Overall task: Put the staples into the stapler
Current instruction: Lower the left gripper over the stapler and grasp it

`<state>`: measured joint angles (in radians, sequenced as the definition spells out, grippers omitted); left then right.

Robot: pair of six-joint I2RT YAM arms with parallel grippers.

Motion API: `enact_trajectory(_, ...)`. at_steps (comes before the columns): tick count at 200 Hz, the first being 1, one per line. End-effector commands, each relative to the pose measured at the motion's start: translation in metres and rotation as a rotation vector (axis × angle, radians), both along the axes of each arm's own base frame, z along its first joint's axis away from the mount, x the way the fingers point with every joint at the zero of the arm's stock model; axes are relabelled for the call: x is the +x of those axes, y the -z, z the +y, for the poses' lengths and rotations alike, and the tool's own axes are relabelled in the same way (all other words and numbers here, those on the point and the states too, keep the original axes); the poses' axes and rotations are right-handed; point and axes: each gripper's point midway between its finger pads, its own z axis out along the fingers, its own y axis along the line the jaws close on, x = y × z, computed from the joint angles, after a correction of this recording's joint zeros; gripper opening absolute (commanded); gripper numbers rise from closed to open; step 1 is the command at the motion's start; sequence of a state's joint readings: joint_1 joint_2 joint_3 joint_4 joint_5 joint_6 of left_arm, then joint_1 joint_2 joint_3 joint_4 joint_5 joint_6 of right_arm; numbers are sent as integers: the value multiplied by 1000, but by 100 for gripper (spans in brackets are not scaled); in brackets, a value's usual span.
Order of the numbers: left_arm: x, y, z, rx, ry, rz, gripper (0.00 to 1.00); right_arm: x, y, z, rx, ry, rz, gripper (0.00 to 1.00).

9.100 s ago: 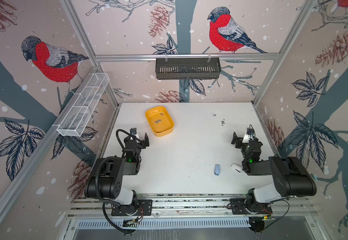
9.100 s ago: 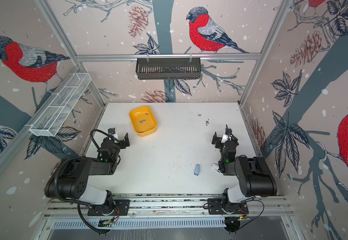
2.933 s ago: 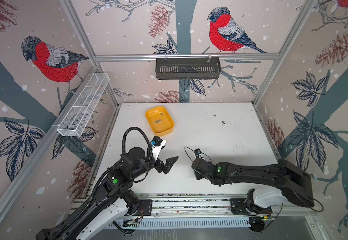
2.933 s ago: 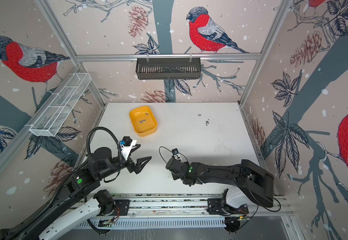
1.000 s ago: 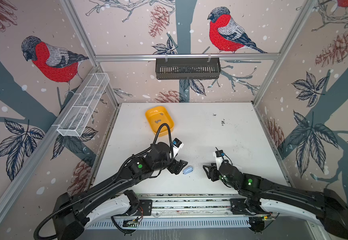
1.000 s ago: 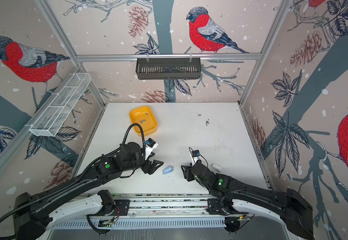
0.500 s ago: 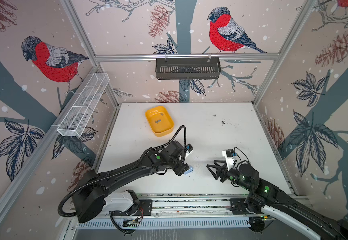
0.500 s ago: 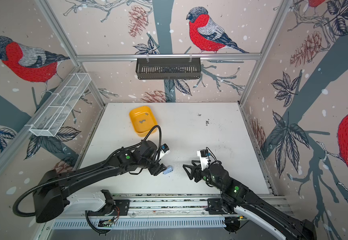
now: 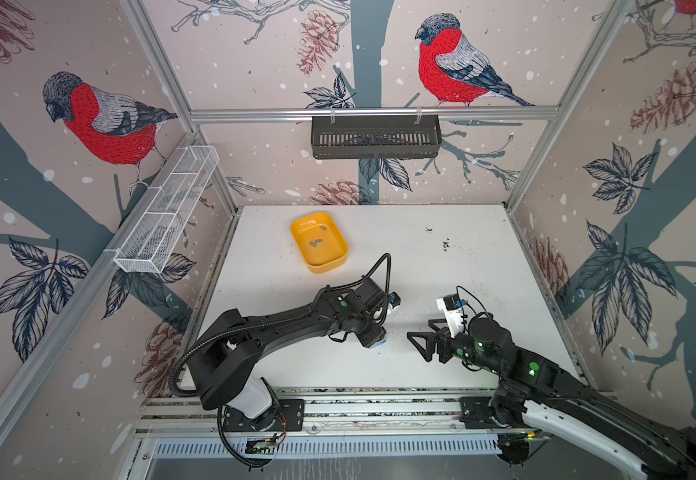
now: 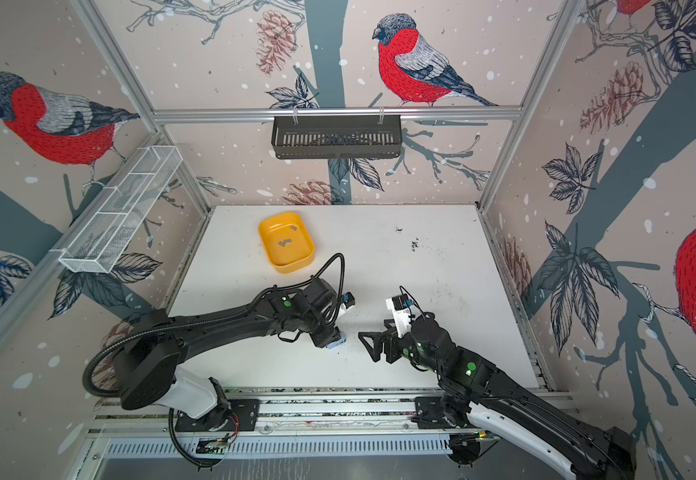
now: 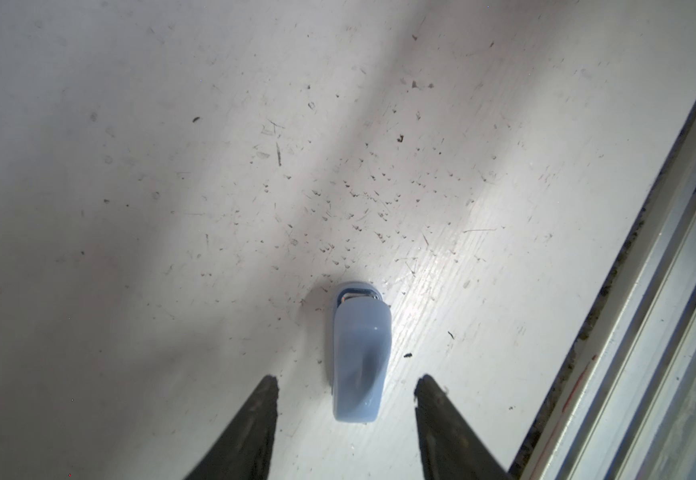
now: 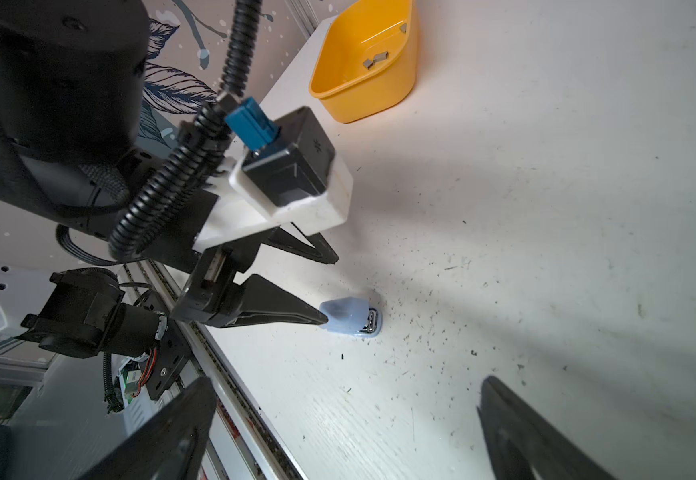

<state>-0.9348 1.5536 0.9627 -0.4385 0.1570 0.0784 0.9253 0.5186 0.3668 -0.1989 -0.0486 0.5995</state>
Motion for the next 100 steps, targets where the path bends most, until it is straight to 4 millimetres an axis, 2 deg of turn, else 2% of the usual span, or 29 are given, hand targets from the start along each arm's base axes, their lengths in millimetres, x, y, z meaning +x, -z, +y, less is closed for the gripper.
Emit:
enact_trajectory(1, -6, 3, -8, 2, 49, 20, 53, 5, 0, -7, -24, 47, 4, 100)
enact_trajectory(65, -4, 13, -11, 29, 49, 5, 47, 8, 2, -10, -25, 69, -2, 100)
enact_trajectory(100, -10, 20, -14, 40, 66, 17, 46, 9, 2, -11, -24, 75, -5, 100)
